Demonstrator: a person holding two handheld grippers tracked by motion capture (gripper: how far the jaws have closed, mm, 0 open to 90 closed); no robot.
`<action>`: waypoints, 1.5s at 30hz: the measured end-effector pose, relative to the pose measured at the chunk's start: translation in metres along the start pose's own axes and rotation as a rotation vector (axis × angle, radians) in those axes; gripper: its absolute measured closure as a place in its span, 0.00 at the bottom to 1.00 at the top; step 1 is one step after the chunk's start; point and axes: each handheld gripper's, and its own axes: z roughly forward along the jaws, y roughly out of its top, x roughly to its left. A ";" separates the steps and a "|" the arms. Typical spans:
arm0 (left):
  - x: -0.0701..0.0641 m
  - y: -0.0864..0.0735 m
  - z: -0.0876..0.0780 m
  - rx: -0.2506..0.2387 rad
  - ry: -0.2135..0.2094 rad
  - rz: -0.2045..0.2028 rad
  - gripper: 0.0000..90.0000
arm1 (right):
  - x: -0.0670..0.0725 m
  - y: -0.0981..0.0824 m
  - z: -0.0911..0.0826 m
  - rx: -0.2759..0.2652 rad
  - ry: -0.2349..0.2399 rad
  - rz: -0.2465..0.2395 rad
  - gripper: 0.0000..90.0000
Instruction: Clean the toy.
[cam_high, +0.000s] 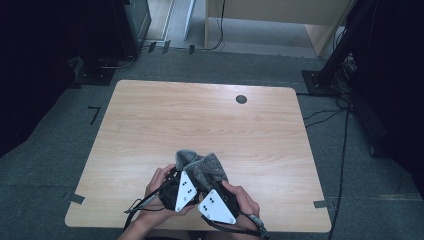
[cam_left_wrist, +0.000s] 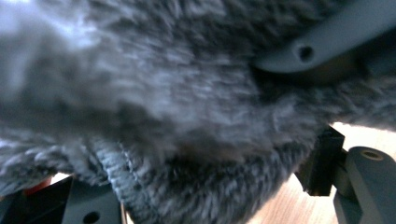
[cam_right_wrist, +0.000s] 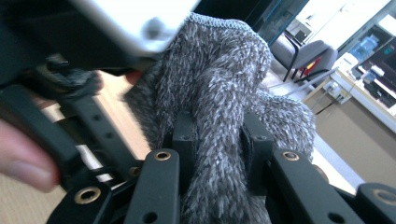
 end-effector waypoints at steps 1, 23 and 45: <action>0.000 0.000 0.000 -0.002 0.000 -0.004 0.39 | -0.007 -0.001 -0.001 0.000 -0.014 0.031 0.81; 0.005 -0.002 -0.001 -0.003 -0.002 -0.024 0.39 | -0.010 -0.008 0.004 -0.019 0.018 0.111 0.79; 0.005 -0.003 -0.002 -0.021 0.009 -0.014 0.39 | -0.008 -0.010 0.006 -0.021 0.012 0.152 0.78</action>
